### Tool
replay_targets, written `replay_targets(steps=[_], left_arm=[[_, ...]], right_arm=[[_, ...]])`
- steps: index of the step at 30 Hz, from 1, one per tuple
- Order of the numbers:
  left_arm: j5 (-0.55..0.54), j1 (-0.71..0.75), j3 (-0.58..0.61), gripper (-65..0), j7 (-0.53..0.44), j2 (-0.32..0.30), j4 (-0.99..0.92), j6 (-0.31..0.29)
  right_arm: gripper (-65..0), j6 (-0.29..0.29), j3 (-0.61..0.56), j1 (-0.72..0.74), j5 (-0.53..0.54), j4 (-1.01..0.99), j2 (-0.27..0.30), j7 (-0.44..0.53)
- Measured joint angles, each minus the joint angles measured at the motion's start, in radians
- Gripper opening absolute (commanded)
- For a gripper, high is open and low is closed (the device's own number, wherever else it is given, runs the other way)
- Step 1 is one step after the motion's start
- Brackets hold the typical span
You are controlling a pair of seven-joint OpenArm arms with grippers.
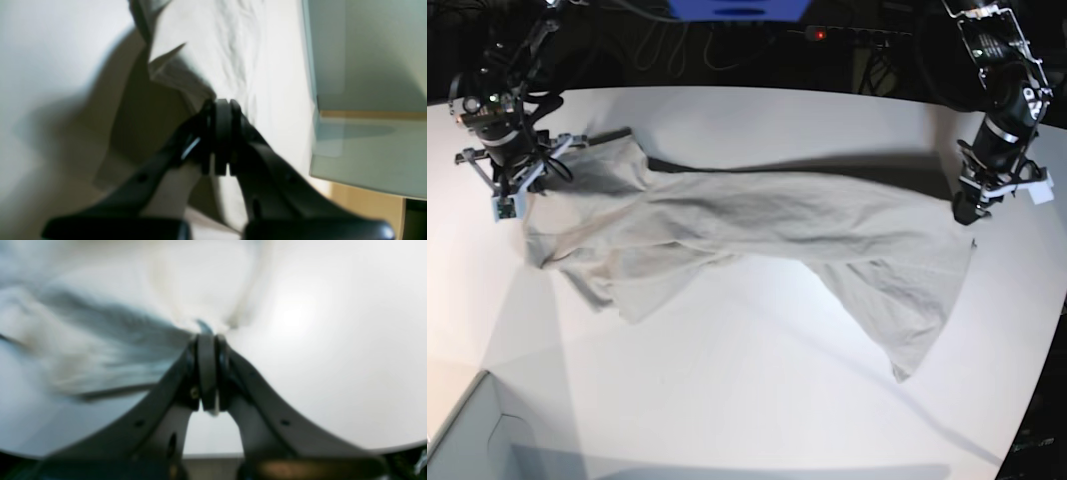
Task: Layout the t-shirt on the table in an organized manner, then fold the t-shirt properly
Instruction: 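Lift the shirt edge high with both grippers, spreading it out, then swing the held shirt up and lay it flat across the table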
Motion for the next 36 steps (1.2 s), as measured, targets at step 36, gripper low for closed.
replay_targets(steps=[36], left_arm=[[-0.003, 0.34, -0.14, -64.8, 0.014, 0.065, 0.317, -0.019]], right_arm=[[-65.0, 0.0, 0.243, -0.304, 0.304, 0.161, -0.016, -0.012]])
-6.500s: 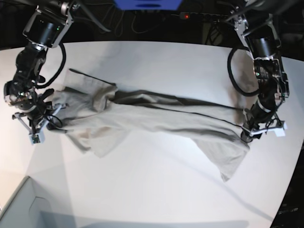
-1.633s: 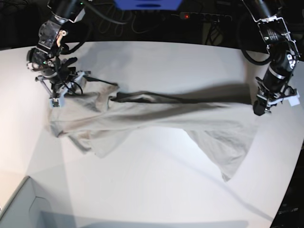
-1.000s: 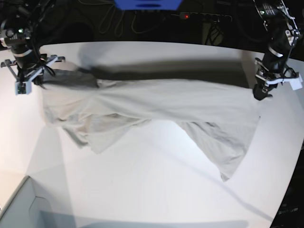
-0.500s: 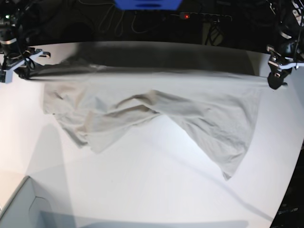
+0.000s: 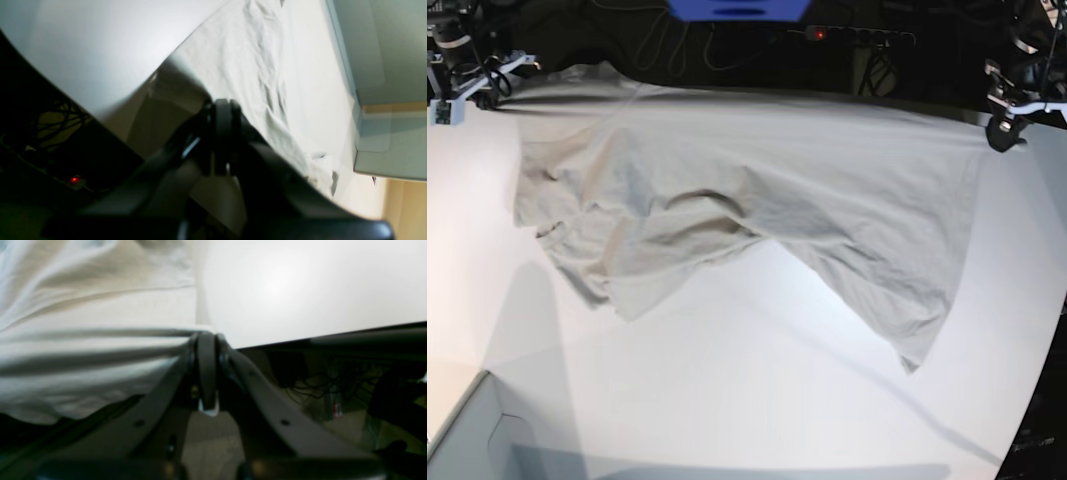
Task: Layout the t-shirt on the table in an organized manner, then fold the t-shirt properly
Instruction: 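Swing the held shirt up and lay it flat across the table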
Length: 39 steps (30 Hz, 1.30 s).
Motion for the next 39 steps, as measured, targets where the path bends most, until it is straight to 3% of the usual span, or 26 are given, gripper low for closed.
replay_targets(steps=[9, 14, 19, 28, 32, 39], left_arm=[[0.003, -0.006, 0.0, -64.8, 0.001, -0.001, 0.0, 0.0], [0.003, -0.079, 0.008, -64.8, 0.002, -0.003, 0.006, 0.0], [0.007, -0.216, 0.033, -64.8, 0.002, -0.019, 0.003, 0.01], [0.017, -0.538, 0.252, -64.8, 0.005, -0.158, -0.003, 0.009], [0.133, -0.689, 0.357, -64.8, 0.001, -0.197, -0.058, 0.015], [0.141, -1.004, 0.524, -64.8, -0.001, -0.269, -0.161, 0.013]], right_arm=[[-65.0, 0.0, 0.001, 0.011, 0.0, 0.0, 0.0, 0.0], [-65.0, 0.0, 0.002, 0.097, 0.0, 0.002, 0.0, 0.001], [-65.0, 0.0, 0.003, 0.244, -0.005, 0.003, 0.0, -0.006], [-65.0, 0.003, 0.0, 0.55, -0.008, 0.003, 0.087, -0.016], [-65.0, 0.003, -0.035, 0.669, -0.01, 0.0, 0.124, -0.017], [-65.0, 0.004, -0.084, 0.832, -0.019, 0.003, 0.126, -0.014]])
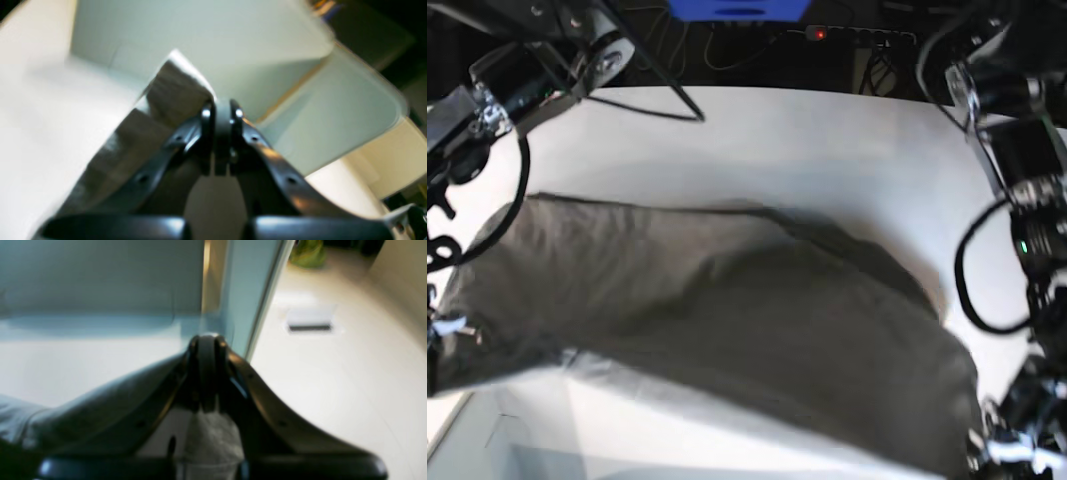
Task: Layout the t-shirt on the table in an organized manner, then fold the t-shirt properly
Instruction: 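Swing the held shirt up and lay it flat across the table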
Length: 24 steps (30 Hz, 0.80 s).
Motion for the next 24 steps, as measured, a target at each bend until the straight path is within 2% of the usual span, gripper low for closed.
replay_targets(steps=[6, 11, 15, 18, 24], left_arm=[[-0.001, -0.23, 0.136, -64.8, 0.01, -0.082, -0.095, 0.005], [-0.015, -0.375, 0.212, -64.8, -0.003, -0.093, -0.102, -0.007], [-0.016, -0.405, 0.219, -64.8, 0.009, -0.137, -0.1, -0.008], [-0.084, -0.428, 0.214, -64.8, 0.013, -0.181, -0.104, 0.0], [-0.157, -0.448, 0.21, -64.8, 0.003, -0.253, -0.064, -0.002]], right_arm=[[-65.0, 0.0, -0.003, 0.149, 0.0, 0.002, 0.019, -0.002], [-65.0, 0.0, -0.004, 0.301, 0.008, 0.008, 0.03, 0.01], [-65.0, 0.0, -0.063, 0.373, -0.001, 0.009, 0.093, 0.0], [-65.0, 0.0, -0.138, 0.42, 0.01, 0.01, 0.134, 0.005], [-65.0, 0.0, -0.178, 0.505, 0.008, 0.014, 0.135, 0.003]])
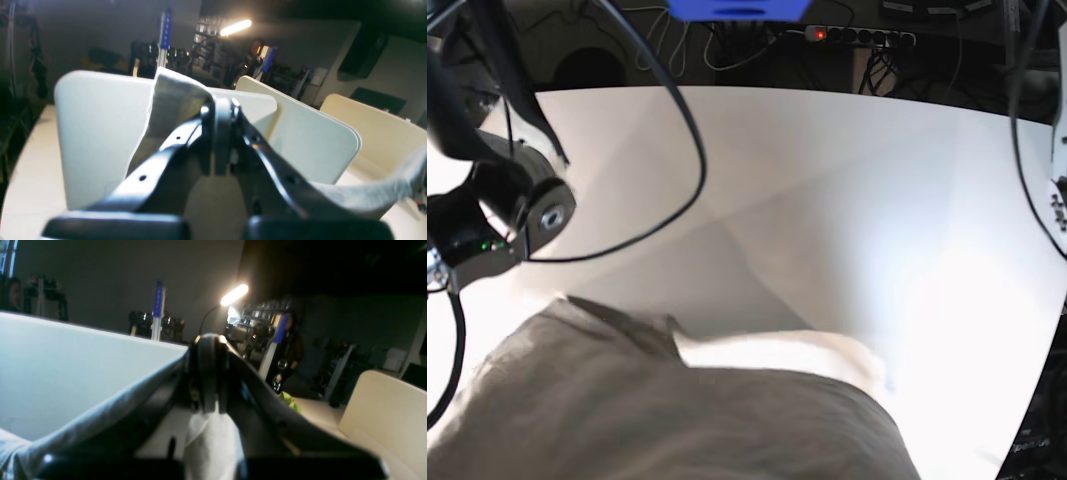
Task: Layout the t-shirt on the table in an organized manner, then fold the t-shirt properly
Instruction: 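Swing the held shirt up and lay it flat across the table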
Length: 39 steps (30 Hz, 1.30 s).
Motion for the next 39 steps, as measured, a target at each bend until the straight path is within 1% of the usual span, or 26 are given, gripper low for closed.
replay_targets(steps=[4, 7, 11, 16, 17, 22, 24, 28, 31, 36, 39], left_arm=[[-0.008, 0.005, 0.0, -64.8, 0.001, -0.031, 0.06, -0.002], [-0.011, 0.037, -0.011, -64.8, -0.001, -0.05, 0.078, -0.006], [-0.01, 0.107, -0.092, -64.8, 0.012, -0.047, 0.106, -0.004], [-0.011, 0.185, -0.162, -64.8, -0.001, -0.046, 0.175, -0.005], [-0.013, 0.207, -0.178, -64.8, 0.001, -0.043, 0.192, -0.005], [-0.014, 0.297, -0.256, -64.8, 0.002, -0.038, 0.264, -0.005], [-0.014, 0.332, -0.28, -64.8, -0.002, -0.035, 0.277, -0.005], [-0.014, 0.4, -0.338, -64.8, -0.003, 0.003, 0.282, -0.005], [-0.01, 0.459, -0.365, -64.8, -0.005, 0.051, 0.27, -0.005], [0.001, 0.47, -0.37, -64.8, -0.003, 0.13, 0.151, 0.006], [0.019, 0.47, -0.373, -64.8, -0.008, 0.143, 0.067, 0.0]], right_arm=[[-65.0, 0.0, 0.0, 0.045, 0.002, 0.014, -0.001, 0.007], [-65.0, 0.0, 0.001, 0.053, 0.002, 0.014, 0.003, 0.005], [-65.0, 0.0, 0.007, 0.056, 0.003, 0.026, 0.01, 0.005], [-65.0, 0.0, 0.008, 0.052, 0.003, 0.029, 0.016, 0.006], [-65.0, 0.0, 0.018, 0.041, 0.005, 0.032, 0.016, 0.021], [-65.0, 0.0, 0.02, 0.016, 0.005, 0.034, 0.016, 0.177], [-65.0, 0.0, 0.02, 0.002, 0.007, 0.035, 0.016, 0.194], [-65.0, 0.0, 0.02, -0.009, 0.007, 0.035, 0.013, 0.192], [-65.0, 0.0, 0.011, -0.061, 0.01, 0.026, 0.01, 0.201], [-65.0, 0.0, -0.077, -0.102, 0.004, -0.061, -0.001, 0.191], [-65.0, 0.0, -0.101, -0.1, 0.005, -0.141, 0.0, 0.203]])
